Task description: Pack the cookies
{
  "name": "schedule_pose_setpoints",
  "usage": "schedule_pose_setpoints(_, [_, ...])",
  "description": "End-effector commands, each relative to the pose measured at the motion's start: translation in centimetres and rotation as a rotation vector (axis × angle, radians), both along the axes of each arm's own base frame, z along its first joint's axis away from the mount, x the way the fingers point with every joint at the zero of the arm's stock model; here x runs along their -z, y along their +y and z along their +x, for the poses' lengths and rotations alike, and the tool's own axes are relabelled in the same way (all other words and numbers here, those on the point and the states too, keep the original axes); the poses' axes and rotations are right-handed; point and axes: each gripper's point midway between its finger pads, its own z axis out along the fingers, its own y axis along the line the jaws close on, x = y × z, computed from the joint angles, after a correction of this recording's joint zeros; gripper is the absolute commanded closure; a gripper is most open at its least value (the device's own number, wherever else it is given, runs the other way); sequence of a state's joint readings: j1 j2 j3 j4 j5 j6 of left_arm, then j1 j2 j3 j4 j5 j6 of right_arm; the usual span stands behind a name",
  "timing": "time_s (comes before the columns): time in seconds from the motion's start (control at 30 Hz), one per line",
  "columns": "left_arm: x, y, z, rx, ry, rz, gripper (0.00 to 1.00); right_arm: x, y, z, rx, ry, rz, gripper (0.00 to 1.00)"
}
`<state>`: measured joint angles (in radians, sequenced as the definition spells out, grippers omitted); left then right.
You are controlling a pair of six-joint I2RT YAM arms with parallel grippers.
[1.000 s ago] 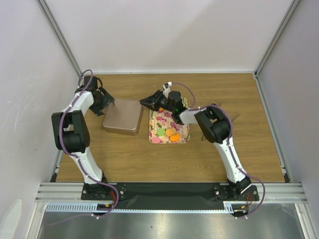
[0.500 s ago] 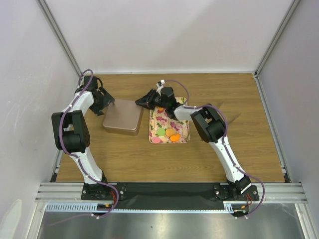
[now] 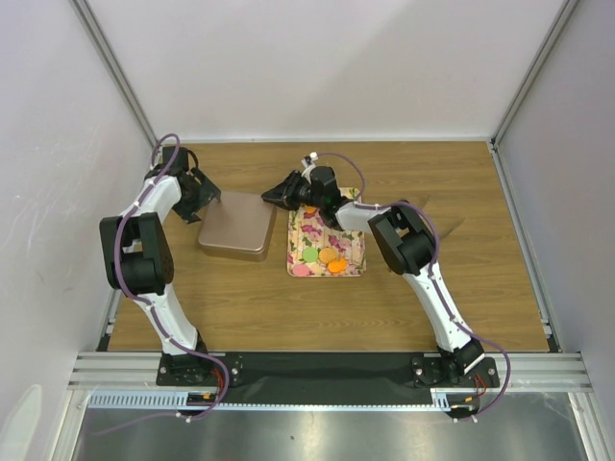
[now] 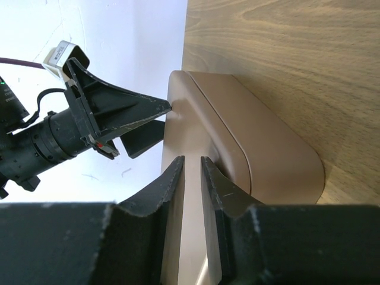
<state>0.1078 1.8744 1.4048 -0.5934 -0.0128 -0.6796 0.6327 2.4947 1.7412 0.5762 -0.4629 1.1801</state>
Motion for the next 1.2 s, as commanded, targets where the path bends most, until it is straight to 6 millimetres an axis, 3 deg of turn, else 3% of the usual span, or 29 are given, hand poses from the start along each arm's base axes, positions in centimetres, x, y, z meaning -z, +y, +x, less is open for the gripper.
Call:
schedule_pose_setpoints(0.0, [-0.5,0.4,0.6,0.012,-0.005,0.038,0.18,2.7,-0.5,-0.6,0.0,0.035,-0.104,0.77])
schedule_pose_setpoints(0.27, [0.5,0.7,-0.1,-0.007,0.02,0.049,0.18,3.5,-0.5,-2.6,-0.034,0.011,-0.2,0.78])
schedule_pose_setpoints(0.43, [1.7,0.6,-0.8,-0.012,0.048,0.047,0.18,3.2,0.0,-4.0,-0.079,0.016,-0.185,0.78])
schedule_pose_setpoints(0.63, [2.6,0.7,-1.3,-0.016,0.069,0.05,0.19,4.5,-0.3,-5.2,-0.11,0.05,-0.183,0.78])
schedule_pose_setpoints(0.93, [2.6,0.8,-1.3,-0.026,0.07,0.053,0.19,4.4,-0.1,-9.4,-0.19,0.049,-0.168,0.78])
schedule_pose_setpoints(1.17, [2.5,1.0,-1.3,-0.031,0.071,0.06,0.18,5.7,0.2,-12.9,-0.225,0.051,-0.202,0.78])
